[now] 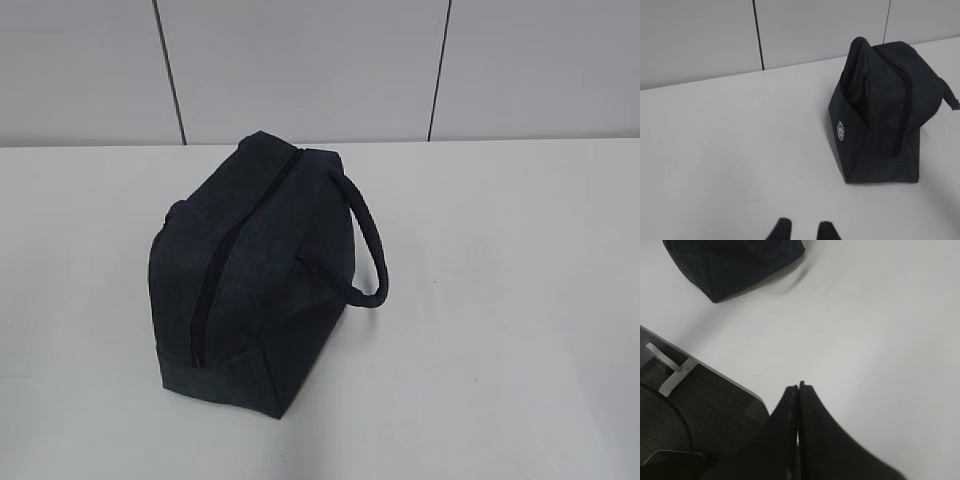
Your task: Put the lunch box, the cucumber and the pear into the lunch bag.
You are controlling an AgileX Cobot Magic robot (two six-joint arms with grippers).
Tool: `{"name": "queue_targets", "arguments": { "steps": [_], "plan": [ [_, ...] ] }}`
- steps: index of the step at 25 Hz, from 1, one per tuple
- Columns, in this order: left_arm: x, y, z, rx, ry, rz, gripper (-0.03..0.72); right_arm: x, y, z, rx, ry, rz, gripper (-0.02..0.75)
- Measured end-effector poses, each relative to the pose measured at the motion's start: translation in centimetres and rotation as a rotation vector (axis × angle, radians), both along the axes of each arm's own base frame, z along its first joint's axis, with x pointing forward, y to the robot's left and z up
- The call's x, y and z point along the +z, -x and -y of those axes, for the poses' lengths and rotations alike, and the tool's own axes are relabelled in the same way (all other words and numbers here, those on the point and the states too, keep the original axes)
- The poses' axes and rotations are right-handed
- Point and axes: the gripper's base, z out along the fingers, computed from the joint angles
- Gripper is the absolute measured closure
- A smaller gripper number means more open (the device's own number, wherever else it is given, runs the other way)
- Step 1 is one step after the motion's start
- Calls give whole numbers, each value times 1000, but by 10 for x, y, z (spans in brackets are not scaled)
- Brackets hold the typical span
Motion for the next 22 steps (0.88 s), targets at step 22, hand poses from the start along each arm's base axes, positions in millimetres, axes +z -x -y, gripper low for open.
{"name": "queue_targets", "arguments": {
  "steps": [22],
  "plan": [
    [0, -1, 1, 57, 2, 1, 598, 0, 2, -3, -342, -2, 0, 738]
  ]
}}
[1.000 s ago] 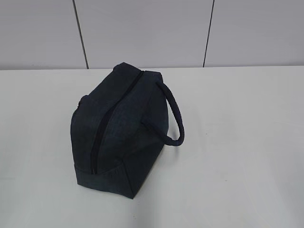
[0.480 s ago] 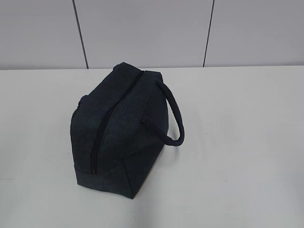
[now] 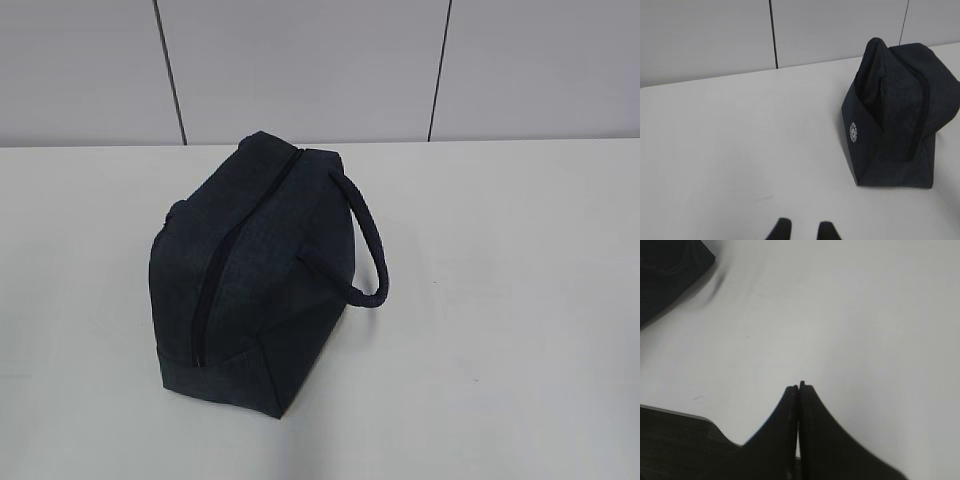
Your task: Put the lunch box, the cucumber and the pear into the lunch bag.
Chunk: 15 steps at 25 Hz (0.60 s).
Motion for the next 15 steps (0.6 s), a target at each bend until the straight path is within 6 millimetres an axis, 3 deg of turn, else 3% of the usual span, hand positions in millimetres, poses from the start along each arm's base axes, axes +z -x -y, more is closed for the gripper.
{"name": "queue_targets", "arguments": {
  "steps": [15],
  "plan": [
    [0, 0, 0, 1, 0, 0, 597, 0, 0, -1, -91, 0, 2, 738]
  ]
}}
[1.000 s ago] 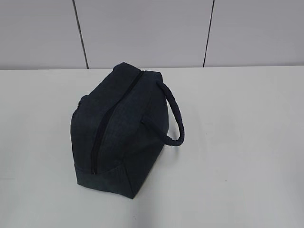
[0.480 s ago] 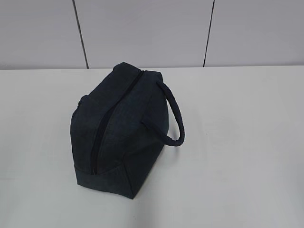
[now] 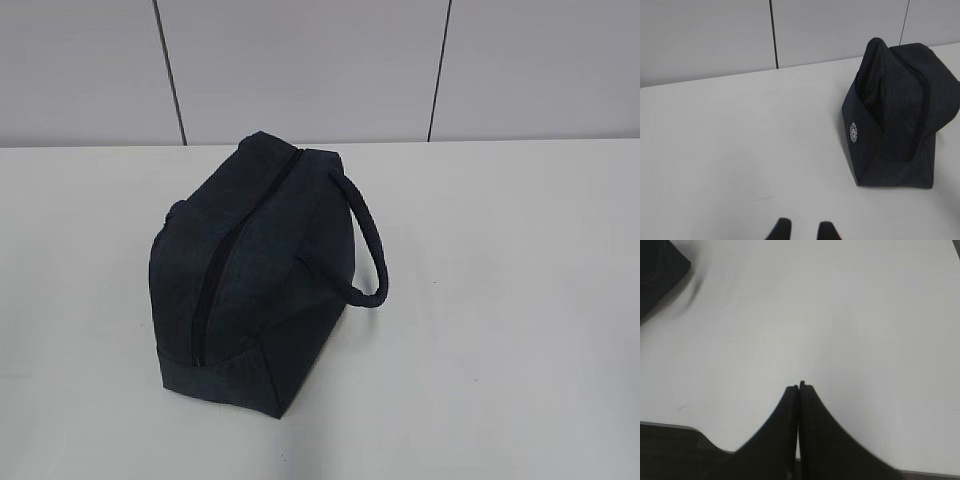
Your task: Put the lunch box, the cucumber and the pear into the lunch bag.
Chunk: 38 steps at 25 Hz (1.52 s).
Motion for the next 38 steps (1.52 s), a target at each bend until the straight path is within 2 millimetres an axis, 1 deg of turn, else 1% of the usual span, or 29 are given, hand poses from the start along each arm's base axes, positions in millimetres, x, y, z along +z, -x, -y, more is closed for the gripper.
{"name": "queue_targets", "arguments": {
  "steps": [38],
  "plan": [
    [0, 0, 0, 0, 0, 0, 596, 0, 0, 0, -6, 0, 2, 738]
  ]
}}
